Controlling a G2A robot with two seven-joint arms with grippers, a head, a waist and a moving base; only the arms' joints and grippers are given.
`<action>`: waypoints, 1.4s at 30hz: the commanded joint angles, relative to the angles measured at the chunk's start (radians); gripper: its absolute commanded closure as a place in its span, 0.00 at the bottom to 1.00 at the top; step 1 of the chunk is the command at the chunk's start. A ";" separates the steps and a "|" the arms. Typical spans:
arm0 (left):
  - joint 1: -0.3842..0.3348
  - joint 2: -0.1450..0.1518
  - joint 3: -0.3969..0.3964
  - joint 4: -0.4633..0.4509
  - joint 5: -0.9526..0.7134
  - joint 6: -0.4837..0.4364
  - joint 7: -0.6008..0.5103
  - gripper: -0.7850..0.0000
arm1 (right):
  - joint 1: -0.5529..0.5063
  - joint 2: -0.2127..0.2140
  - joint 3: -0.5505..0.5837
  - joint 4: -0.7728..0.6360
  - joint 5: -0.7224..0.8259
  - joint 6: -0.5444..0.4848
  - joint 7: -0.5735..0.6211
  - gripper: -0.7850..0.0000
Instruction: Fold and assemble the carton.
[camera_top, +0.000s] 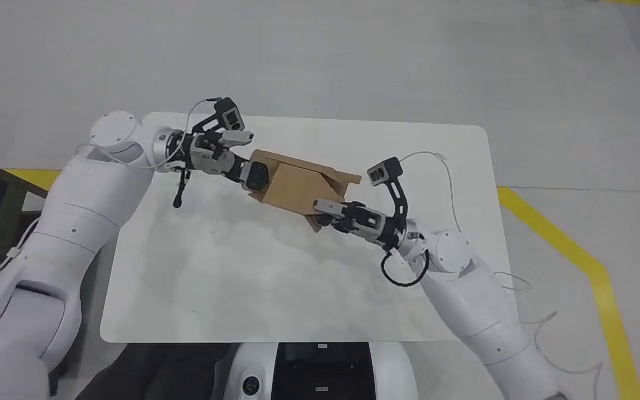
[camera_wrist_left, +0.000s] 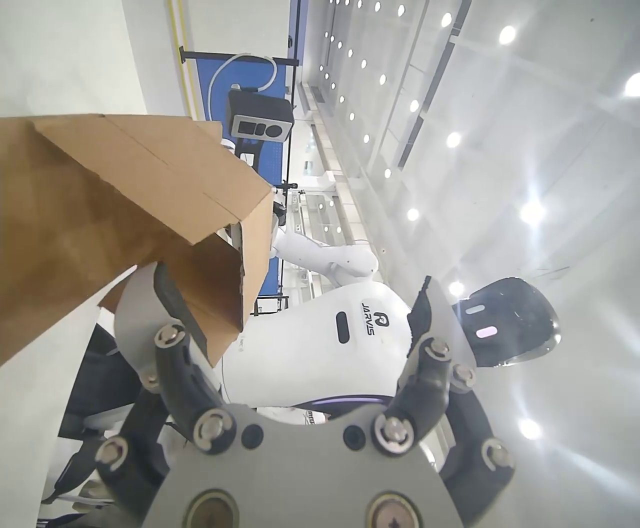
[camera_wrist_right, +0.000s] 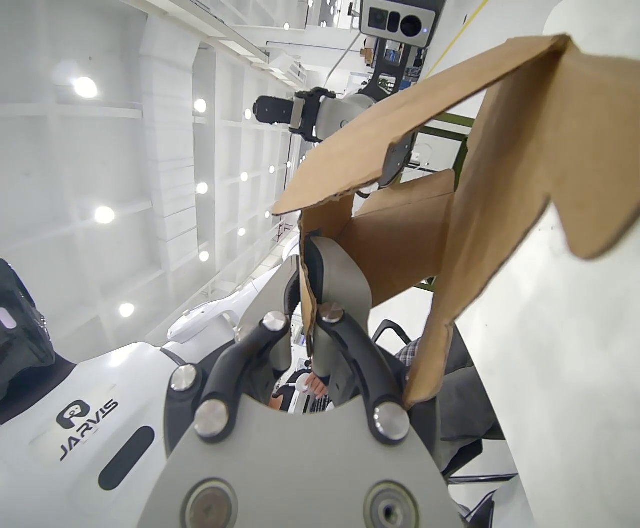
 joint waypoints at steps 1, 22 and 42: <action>-0.002 0.004 0.011 -0.009 -0.019 0.008 0.000 0.00 | 0.003 -0.002 -0.005 0.003 0.000 -0.001 0.001 1.00; -0.036 0.034 0.108 -0.038 -0.131 -0.007 0.000 0.00 | 0.027 -0.033 -0.068 0.039 0.081 0.015 -0.026 1.00; -0.061 0.044 0.154 -0.009 -0.016 -0.157 0.000 0.65 | 0.036 -0.049 -0.068 0.060 0.100 0.055 -0.046 1.00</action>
